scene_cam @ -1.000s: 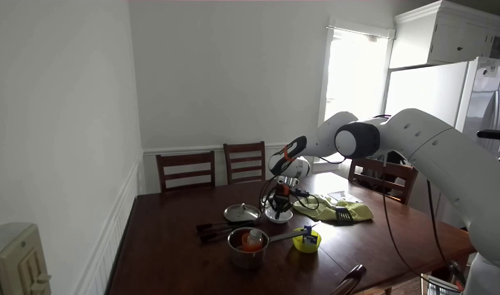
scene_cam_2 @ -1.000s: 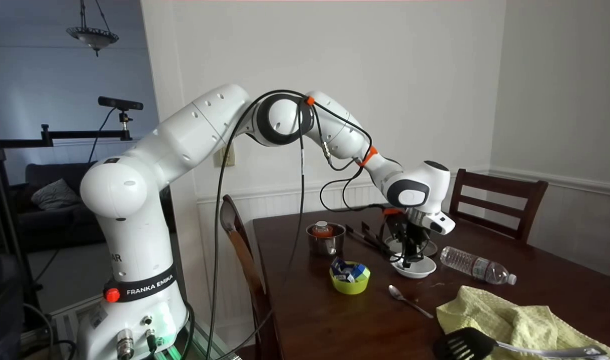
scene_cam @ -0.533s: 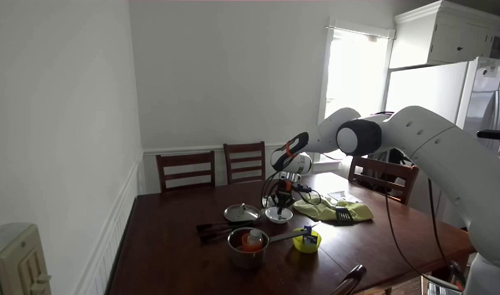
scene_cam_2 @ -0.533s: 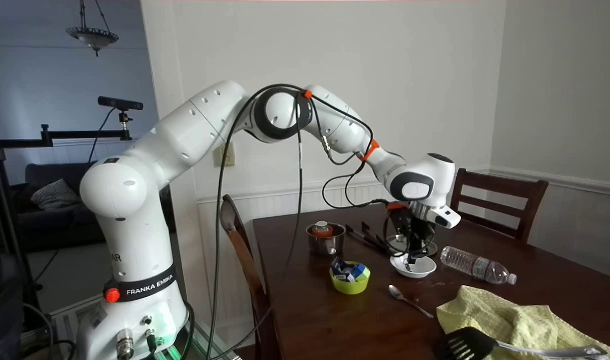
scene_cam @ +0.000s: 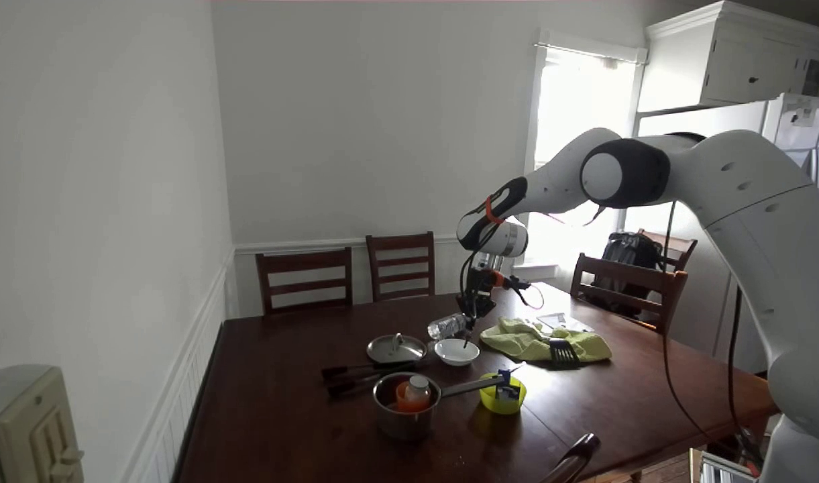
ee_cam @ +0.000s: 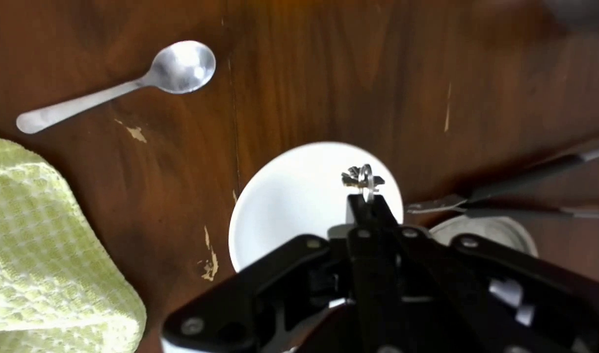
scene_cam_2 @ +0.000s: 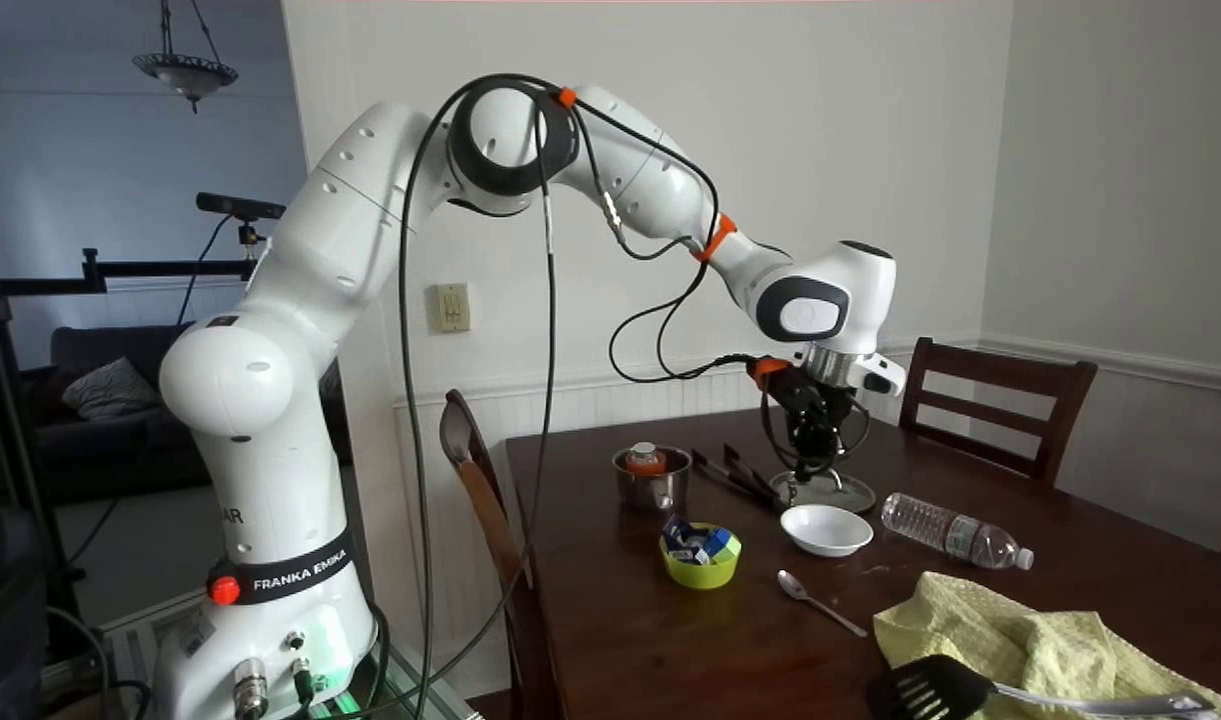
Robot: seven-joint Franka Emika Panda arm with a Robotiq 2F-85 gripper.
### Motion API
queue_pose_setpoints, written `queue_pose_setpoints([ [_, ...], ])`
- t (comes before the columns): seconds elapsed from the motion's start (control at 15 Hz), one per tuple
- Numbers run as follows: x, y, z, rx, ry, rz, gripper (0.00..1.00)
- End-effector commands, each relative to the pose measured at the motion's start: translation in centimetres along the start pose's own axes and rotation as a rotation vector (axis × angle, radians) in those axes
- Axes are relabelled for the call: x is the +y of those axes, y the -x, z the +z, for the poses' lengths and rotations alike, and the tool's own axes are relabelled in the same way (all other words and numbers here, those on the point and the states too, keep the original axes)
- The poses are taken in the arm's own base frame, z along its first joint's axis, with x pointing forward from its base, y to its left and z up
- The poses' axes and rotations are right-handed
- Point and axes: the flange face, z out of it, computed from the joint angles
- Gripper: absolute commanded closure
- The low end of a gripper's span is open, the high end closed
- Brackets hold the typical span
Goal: Move the keys from the white bowl to the yellow one
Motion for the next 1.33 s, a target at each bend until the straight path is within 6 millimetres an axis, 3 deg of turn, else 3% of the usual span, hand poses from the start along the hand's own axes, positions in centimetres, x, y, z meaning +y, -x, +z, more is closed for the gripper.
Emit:
queue_pose_setpoints([
  [0.0,-1.2,6.2,-1.4,-0.105,-0.006,-0.176,0.99],
  [0.2,-2.3,9.2,-1.1,-0.143,0.002,-0.302,0.99],
  [0.53,-4.6,11.5,0.6,-0.137,-0.012,-0.336,0.99],
  [0.8,-5.4,12.2,1.8,-0.153,0.017,-0.334,0.99],
  [1.27,-4.0,12.4,2.2,-0.134,0.047,-0.273,0.99],
])
